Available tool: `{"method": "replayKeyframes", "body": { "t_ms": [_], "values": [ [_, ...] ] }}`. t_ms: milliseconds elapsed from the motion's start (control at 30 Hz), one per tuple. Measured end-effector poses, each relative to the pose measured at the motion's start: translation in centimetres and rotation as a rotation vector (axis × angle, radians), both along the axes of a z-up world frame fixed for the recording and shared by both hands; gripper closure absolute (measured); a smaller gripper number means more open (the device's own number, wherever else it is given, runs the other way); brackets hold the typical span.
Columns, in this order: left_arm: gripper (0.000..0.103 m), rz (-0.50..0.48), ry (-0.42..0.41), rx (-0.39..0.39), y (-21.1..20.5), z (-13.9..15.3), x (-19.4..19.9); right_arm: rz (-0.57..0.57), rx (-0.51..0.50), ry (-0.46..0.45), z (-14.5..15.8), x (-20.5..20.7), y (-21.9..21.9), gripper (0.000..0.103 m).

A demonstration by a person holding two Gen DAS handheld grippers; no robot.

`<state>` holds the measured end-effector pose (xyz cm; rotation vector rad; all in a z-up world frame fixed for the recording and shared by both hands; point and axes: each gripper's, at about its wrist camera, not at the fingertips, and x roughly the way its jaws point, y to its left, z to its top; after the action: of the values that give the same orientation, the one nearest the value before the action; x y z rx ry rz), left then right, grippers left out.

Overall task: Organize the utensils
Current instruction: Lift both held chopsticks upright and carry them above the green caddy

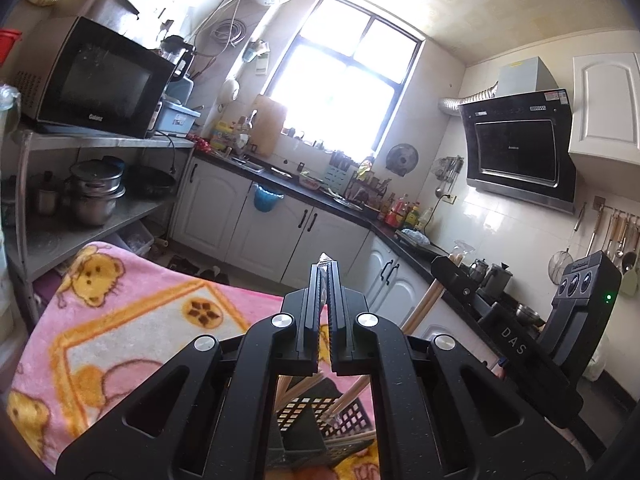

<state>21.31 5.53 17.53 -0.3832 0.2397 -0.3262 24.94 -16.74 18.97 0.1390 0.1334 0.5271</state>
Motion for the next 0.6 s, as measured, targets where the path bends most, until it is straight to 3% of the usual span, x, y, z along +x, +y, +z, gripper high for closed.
{"method": "replayKeyframes", "body": {
  "t_ms": [600],
  "values": [
    [0.102,-0.007,0.058,-0.01,0.2,-4.4,1.0,-0.036,-0.024,0.001,-3.6,0.1,1.9,0.097]
  ]
}}
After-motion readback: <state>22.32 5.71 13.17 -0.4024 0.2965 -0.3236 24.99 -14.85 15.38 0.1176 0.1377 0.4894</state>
